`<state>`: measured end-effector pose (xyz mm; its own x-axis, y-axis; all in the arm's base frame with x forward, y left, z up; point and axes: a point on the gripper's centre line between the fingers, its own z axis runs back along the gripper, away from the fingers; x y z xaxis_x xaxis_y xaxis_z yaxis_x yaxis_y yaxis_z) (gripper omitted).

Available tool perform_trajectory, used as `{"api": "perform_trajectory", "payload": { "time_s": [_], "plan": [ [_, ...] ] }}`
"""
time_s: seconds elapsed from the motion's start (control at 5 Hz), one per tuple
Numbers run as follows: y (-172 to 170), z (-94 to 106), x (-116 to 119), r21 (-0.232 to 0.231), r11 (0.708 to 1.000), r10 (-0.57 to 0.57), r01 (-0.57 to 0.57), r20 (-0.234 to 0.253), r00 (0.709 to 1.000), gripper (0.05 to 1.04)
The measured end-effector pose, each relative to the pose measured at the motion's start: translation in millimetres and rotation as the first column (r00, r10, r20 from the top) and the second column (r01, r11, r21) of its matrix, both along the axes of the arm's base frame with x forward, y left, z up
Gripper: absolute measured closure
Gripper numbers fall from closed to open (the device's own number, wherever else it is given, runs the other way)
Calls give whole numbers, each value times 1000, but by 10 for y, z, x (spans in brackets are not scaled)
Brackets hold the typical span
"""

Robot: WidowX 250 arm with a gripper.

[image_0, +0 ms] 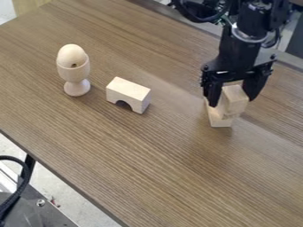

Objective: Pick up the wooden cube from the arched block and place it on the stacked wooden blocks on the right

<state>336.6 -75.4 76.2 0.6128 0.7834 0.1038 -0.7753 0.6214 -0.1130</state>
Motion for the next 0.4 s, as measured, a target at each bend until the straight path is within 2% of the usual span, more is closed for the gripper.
{"api": "perform_trajectory", "payload": {
  "time_s": [0.2, 0.4],
  "plan": [
    [29, 325, 55, 38, 994, -100, 98, 49, 994, 85],
    [41, 672, 72, 96, 967, -242, 234, 84, 967, 85]
  ]
}}
